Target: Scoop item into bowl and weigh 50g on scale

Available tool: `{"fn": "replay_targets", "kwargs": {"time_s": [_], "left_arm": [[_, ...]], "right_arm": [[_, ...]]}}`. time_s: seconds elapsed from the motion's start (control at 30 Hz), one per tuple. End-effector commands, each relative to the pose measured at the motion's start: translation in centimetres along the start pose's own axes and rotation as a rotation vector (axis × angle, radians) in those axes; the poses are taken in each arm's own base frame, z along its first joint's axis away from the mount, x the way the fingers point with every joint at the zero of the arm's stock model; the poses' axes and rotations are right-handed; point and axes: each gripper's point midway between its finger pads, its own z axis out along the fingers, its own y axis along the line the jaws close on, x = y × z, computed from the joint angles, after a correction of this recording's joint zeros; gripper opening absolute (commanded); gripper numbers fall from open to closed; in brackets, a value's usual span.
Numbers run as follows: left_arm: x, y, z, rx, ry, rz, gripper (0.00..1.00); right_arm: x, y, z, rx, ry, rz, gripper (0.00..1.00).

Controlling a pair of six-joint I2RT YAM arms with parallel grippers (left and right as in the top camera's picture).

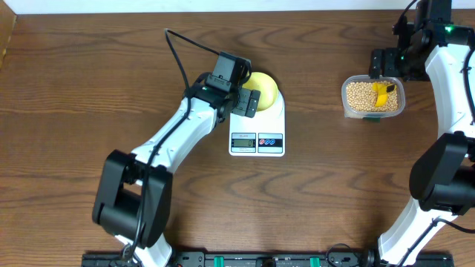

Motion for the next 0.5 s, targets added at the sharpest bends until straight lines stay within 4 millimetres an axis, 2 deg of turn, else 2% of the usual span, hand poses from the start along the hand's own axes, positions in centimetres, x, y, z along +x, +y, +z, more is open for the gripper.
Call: {"fn": "replay_targets", "kwargs": {"time_s": [0.0,0.17,0.3,0.47], "left_arm": [[-0.4,0.0,0.0,-0.010,-0.010,-0.018,0.98],[-0.2,-0.5,0.0,0.000,-0.001,-0.071,0.98],[0.6,-2.5,-0.1,0.066,0.032,-0.052,0.98],[1.3,-3.6,-0.2,0.078,0.053,-0.029,0.98]], "right_arm": [[-0.3,-0.3,0.0,0.004,-0.005,0.003,0.99],[-0.3,-0.3,0.0,0.004,-0.005,0.003,0.99],[-0.3,-0.3,0.0,0.004,-0.005,0.003,0.99],[-0.3,-0.3,0.0,0.004,-0.005,0.003,0.99]]}}
